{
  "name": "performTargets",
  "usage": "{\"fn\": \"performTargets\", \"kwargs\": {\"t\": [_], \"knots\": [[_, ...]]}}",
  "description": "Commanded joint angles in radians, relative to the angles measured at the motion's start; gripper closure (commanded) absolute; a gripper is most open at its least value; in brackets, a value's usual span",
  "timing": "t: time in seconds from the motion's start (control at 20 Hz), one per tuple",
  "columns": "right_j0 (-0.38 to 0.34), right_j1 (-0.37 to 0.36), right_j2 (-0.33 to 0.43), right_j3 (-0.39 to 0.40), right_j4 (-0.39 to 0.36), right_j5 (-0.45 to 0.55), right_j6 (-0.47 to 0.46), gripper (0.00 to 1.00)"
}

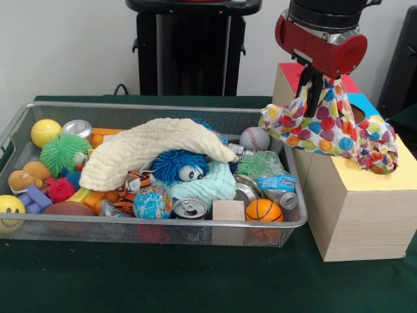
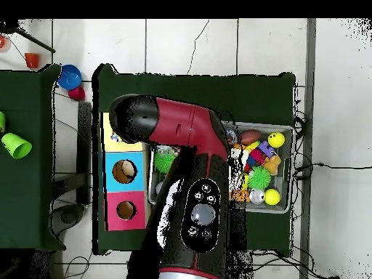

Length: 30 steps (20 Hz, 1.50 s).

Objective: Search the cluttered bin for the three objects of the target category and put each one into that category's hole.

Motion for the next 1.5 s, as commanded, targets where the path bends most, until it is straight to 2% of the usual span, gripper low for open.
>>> {"fn": "performTargets", "kwargs": {"t": [0.05,0.25,0.45,0.65,0.9,1.15,1.35,1.5], "knots": [[0.021,0.051,-0.034,-0.008,0.017,0.134,0.269,1.00],[0.045,0.058,-0.040,-0.009,0.031,0.126,0.286,1.00],[0.058,0.054,-0.025,-0.001,0.038,0.106,0.243,1.00],[0.085,0.070,-0.029,0.005,0.056,0.079,0.275,1.00],[0.122,0.103,-0.038,0.001,0.109,0.047,0.347,1.00],[0.151,0.142,-0.048,-0.032,0.157,0.062,0.385,1.00],[0.143,0.155,0.004,0.013,0.243,0.039,0.389,1.00],[0.137,0.169,0.019,0.045,0.281,0.034,0.366,1.00]]}}
